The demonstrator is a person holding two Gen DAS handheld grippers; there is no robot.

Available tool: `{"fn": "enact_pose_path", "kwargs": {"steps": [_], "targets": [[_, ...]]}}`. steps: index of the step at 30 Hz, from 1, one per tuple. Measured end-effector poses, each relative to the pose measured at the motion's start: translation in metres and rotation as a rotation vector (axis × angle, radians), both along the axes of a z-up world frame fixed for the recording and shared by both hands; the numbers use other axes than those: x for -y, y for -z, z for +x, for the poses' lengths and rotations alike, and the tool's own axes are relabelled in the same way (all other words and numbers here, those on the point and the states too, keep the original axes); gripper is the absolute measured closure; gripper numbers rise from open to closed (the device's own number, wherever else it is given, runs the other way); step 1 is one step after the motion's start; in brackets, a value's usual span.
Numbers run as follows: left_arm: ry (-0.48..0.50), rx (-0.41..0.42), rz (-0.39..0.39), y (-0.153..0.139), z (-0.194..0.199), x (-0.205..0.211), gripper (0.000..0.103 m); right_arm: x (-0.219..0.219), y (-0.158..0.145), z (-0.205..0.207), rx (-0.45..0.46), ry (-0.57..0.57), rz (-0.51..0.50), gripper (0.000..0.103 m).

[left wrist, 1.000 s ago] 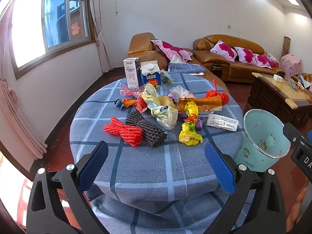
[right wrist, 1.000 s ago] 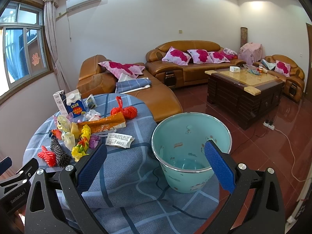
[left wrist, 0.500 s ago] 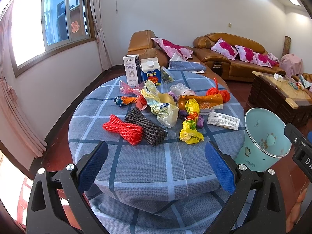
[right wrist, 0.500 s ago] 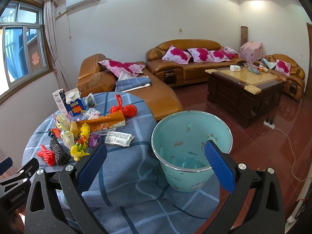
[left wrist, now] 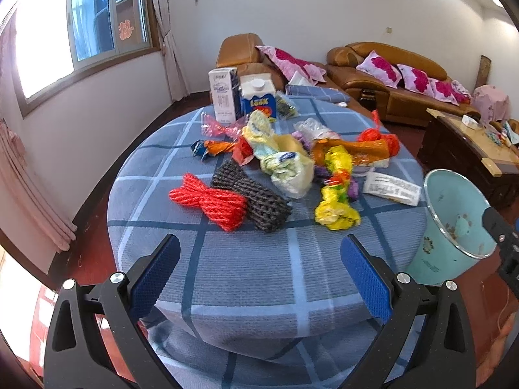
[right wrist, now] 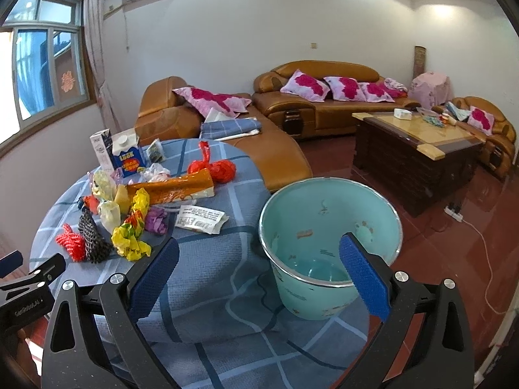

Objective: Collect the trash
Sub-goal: 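Grasp the red mesh net with the left tool while the right tool grasps the white receipt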

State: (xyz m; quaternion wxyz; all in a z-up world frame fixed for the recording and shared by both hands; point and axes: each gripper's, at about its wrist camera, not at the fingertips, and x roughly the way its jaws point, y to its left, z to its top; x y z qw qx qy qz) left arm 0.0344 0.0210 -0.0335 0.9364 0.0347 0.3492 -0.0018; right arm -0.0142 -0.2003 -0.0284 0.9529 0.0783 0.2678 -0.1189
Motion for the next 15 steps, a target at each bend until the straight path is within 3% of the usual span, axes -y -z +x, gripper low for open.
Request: {"fn": "enact_pose_path", "kwargs": {"steps": [5,15], "targets": [[-0.045,-0.027,-0.003,0.014,0.016,-0.024,0.006,-0.003,0.007,0.018,-0.013,-0.080,0.014,0.022],[-0.138,-0.090,-0.047,0.035,0.051,-0.079,0.009,-0.016,0.022,0.075,-0.084,-0.200,0.007,0.022]]}}
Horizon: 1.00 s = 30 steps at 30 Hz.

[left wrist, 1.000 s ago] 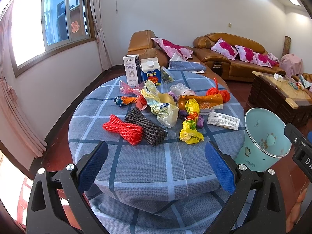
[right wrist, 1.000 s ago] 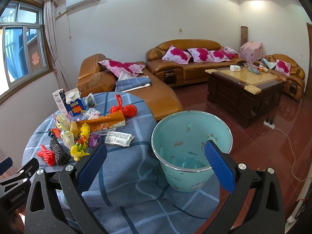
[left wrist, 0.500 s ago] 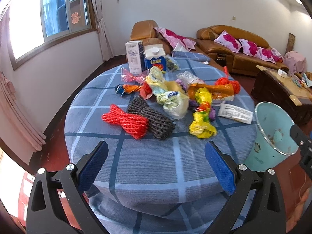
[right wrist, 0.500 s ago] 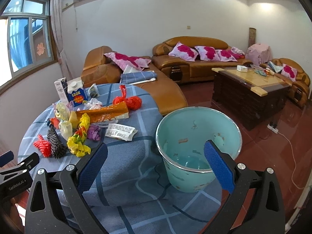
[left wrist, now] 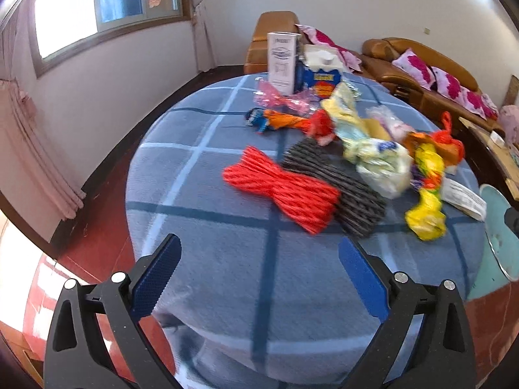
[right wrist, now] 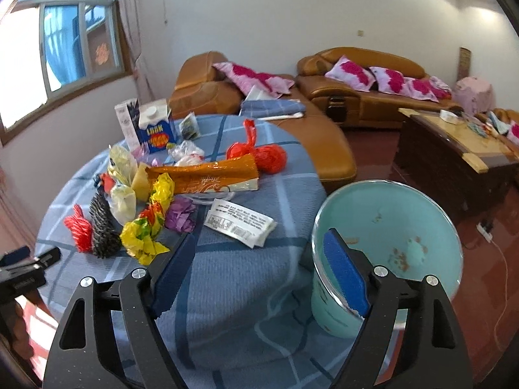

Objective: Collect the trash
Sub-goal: 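Grasp the red mesh net with the left tool while the right tool grasps the white receipt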

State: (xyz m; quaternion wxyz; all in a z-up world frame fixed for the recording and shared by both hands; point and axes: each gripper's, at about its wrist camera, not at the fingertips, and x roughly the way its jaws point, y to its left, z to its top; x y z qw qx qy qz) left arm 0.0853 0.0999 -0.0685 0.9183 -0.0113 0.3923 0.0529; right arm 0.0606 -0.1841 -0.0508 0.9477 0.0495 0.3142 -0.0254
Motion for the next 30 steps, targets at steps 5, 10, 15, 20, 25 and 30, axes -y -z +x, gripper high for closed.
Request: {"fn": "enact_pose_path", "kwargs": {"steps": [5,10,15,20,25,30], "targets": [[-0.043,-0.011,-0.016,0.003,0.021,-0.017,0.010,-0.002,0.006,0.027,-0.019,-0.029,-0.024,0.022],[-0.070,-0.032,-0.051,0.005,0.049,-0.018,0.010,-0.009,0.017,0.054,-0.066,-0.073,-0.038,0.022],[-0.083,-0.066,-0.060,0.014,0.076,-0.007,0.020,-0.009,0.031,0.070,-0.124,-0.090,-0.022,0.023],[-0.090,-0.113,-0.067,0.029,0.086,-0.004,0.035,-0.010,0.042,0.079,-0.164,-0.113,-0.021,0.037],[-0.069,-0.101,-0.109,0.031,0.083,-0.008,0.065,-0.016,0.046,0.078,-0.156,-0.139,-0.045,0.046],[-0.053,-0.079,-0.119,0.027,0.079,-0.008,0.081,-0.019,0.043,0.074,-0.151,-0.155,-0.030,0.058]]}}
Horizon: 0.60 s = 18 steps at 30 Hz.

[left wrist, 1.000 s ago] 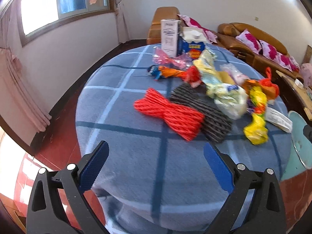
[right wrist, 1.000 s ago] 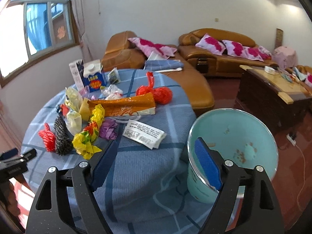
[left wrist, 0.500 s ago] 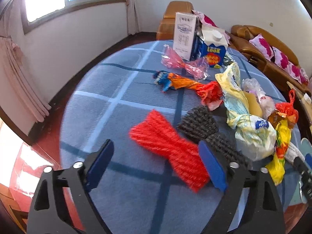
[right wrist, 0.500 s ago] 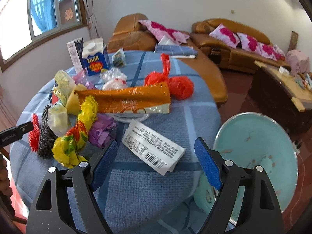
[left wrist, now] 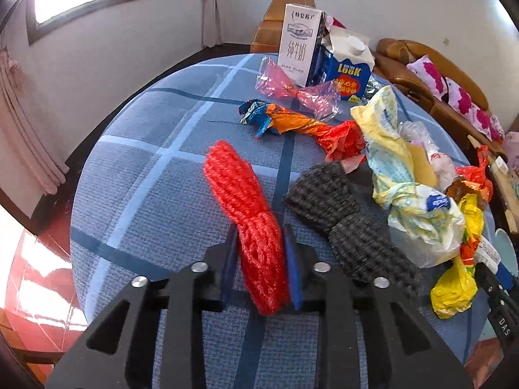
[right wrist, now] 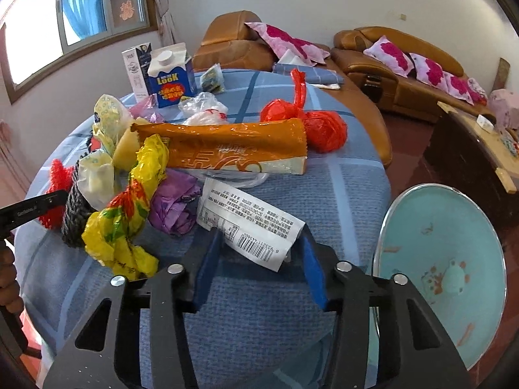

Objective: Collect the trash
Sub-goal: 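Grasp the red mesh net with the left tool while the right tool grasps the white receipt, then carry the red net and the receipt over the teal bucket with both tools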

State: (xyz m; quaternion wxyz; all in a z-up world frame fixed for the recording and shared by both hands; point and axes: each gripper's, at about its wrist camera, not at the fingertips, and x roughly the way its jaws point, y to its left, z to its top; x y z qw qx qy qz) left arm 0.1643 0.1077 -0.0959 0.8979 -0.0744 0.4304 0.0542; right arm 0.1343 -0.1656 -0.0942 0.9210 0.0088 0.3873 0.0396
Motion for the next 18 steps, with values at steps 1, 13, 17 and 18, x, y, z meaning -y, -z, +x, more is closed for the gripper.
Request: {"fn": "enact_pose_path", "kwargs": {"steps": [1,13,17,18], "targets": [[-0.001,0.006,0.000,-0.002,-0.002,-0.001,0.081,0.000,-0.001,-0.002,0.003,0.000,0.003,0.061],[0.010,0.099,-0.018,-0.028,-0.033,-0.009,0.083,0.006,-0.021,-0.037,0.068,0.017,0.068,0.081],[0.018,0.116,-0.016,-0.034,-0.042,-0.007,0.083,0.006,-0.028,-0.049,0.099,0.022,0.087,0.083],[0.023,0.119,-0.017,-0.035,-0.043,-0.005,0.083,0.007,-0.029,-0.051,0.104,0.026,0.092,0.083]]}}
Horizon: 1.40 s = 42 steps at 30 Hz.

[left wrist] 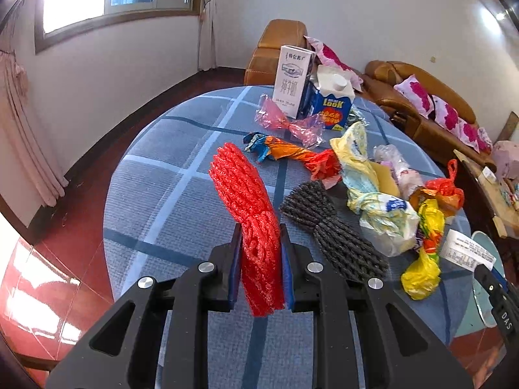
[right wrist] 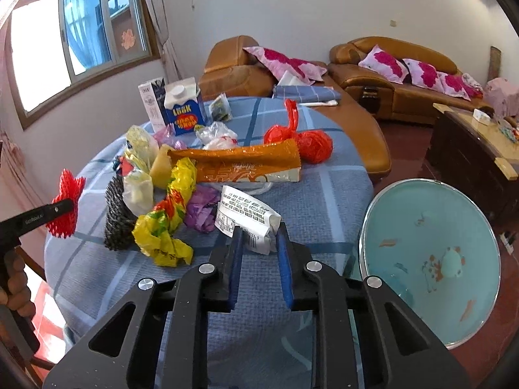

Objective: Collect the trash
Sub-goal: 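Carry the red net and the receipt over the teal bucket with both tools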

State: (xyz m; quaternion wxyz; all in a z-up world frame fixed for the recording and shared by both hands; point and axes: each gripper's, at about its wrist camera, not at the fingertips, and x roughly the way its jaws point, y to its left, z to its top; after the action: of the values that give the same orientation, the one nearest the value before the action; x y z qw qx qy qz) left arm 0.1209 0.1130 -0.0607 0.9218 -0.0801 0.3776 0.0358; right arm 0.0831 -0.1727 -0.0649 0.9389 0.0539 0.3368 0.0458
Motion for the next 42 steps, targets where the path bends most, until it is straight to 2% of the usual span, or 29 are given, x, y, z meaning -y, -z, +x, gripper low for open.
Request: {"fn": "enact_pose_path", "kwargs": {"steps": [25,33,42], "targets": [[0.306,0.097,0.052,-0.033,-0.048,0.110,0.083,0.044,-0.033,-0.071,0.124,0.140,0.060,0.084],[0.369,0.104,0.066,-0.036,-0.056,0.136,0.083,0.060,-0.040,-0.081,0.153,0.199,0.061,0.084],[0.435,0.136,0.079,-0.044,-0.063,0.163,0.083,0.073,-0.038,-0.088,0.144,0.260,0.072,0.084]]}}
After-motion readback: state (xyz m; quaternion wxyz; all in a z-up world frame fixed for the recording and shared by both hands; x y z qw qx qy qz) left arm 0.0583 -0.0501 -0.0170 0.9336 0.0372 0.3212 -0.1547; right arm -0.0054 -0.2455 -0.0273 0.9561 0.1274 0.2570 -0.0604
